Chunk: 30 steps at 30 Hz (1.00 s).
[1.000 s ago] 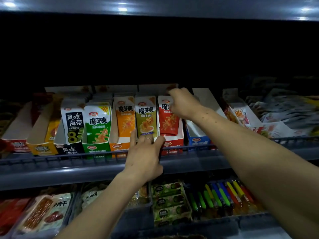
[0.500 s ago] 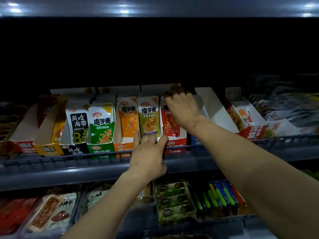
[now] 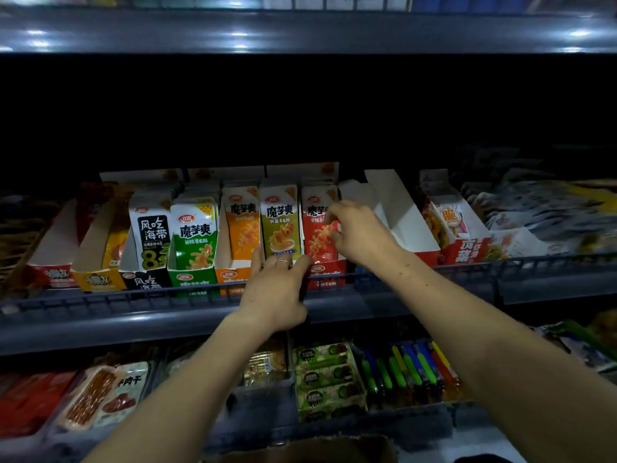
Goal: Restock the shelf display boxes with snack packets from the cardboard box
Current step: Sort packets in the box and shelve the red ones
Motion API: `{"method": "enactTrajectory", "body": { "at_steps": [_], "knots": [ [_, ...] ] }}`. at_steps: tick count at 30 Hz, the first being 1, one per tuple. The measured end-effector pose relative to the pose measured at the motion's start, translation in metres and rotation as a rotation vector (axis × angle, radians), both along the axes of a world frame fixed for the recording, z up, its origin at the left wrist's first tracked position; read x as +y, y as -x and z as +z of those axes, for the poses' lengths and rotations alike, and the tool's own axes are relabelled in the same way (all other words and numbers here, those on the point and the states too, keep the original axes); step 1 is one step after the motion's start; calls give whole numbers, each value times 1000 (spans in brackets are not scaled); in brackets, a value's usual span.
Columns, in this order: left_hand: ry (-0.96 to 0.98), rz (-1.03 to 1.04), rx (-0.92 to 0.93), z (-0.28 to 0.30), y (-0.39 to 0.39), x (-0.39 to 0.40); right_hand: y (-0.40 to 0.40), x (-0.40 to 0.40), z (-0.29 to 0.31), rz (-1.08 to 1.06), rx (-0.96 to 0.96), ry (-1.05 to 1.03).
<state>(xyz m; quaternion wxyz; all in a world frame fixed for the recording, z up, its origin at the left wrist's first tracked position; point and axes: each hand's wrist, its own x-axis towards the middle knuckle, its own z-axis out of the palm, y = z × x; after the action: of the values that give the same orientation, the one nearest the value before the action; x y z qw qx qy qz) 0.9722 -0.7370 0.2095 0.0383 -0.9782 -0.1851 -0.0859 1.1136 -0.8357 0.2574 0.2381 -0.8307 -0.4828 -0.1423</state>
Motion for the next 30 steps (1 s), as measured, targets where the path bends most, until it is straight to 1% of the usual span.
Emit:
{"method": "enactTrajectory", "body": {
  "at_steps": [3, 4, 6, 7, 9, 11, 14, 16, 19, 22, 24, 27, 30],
  "knots": [
    [53, -34, -41, 10, 7, -2, 21, -28, -8, 58, 100, -75],
    [43, -48, -100, 14, 12, -6, 29, -36, -13, 79, 136, -82],
    [50, -67, -284, 13, 28, -17, 46, -53, -31, 113, 208, -78],
    [112, -78, -375, 10, 37, -23, 54, -61, -41, 122, 255, -68],
    [327, -96, -453, -4, 60, -34, 69, -74, -64, 132, 367, -30],
    [508, -76, -417, -28, 82, -45, 85, -85, -92, 140, 461, 17],
    [662, 0, -326, -79, 110, -60, 107, -99, -149, 109, 607, 98],
    [784, 101, -217, -117, 130, -68, 118, -107, -194, 45, 698, 172],
    [904, 253, -46, -173, 149, -77, 131, -119, -265, -76, 839, 311],
    [971, 314, 130, -212, 165, -92, 143, -136, -329, -173, 986, 421],
    [1055, 357, 173, -233, 178, -102, 153, -147, -366, -205, 1022, 467],
    [1103, 457, 256, -267, 200, -113, 165, -157, -410, -270, 1079, 539],
    [1198, 616, 266, -284, 212, -125, 170, -155, -448, -364, 1072, 598]
  ]
}}
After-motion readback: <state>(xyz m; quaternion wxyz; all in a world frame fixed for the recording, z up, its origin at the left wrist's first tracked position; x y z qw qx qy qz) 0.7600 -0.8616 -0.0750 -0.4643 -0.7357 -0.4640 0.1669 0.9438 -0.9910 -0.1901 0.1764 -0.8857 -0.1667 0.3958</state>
